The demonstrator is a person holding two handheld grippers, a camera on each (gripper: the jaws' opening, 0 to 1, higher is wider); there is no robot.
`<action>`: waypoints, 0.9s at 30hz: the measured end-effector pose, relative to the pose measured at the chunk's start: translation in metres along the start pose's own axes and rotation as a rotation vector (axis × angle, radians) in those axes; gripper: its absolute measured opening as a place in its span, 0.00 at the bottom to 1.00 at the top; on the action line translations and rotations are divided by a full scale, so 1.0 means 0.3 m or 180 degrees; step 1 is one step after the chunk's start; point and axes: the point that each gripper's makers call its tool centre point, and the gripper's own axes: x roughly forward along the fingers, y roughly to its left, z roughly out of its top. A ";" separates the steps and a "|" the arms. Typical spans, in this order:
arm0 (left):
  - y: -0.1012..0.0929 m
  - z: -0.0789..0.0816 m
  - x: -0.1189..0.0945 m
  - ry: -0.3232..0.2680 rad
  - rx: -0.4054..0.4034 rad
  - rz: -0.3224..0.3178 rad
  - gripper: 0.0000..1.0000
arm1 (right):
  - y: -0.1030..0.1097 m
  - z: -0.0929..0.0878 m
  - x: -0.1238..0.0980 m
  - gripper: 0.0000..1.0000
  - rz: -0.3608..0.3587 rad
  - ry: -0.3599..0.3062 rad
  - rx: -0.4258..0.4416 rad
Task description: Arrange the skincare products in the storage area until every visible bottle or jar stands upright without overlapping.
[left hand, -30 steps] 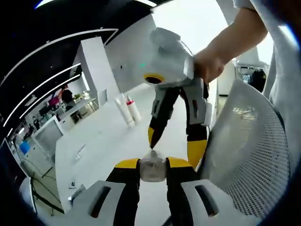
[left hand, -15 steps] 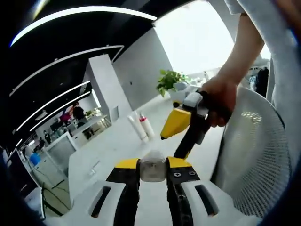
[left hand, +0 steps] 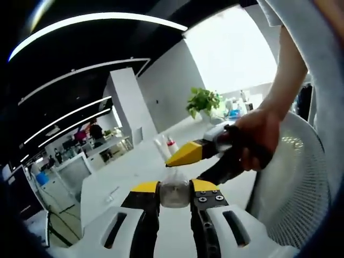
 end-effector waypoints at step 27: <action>-0.048 -0.128 0.046 0.0608 -0.0045 -0.0126 0.23 | 0.008 0.082 -0.005 0.12 -0.0566 0.0091 -0.1135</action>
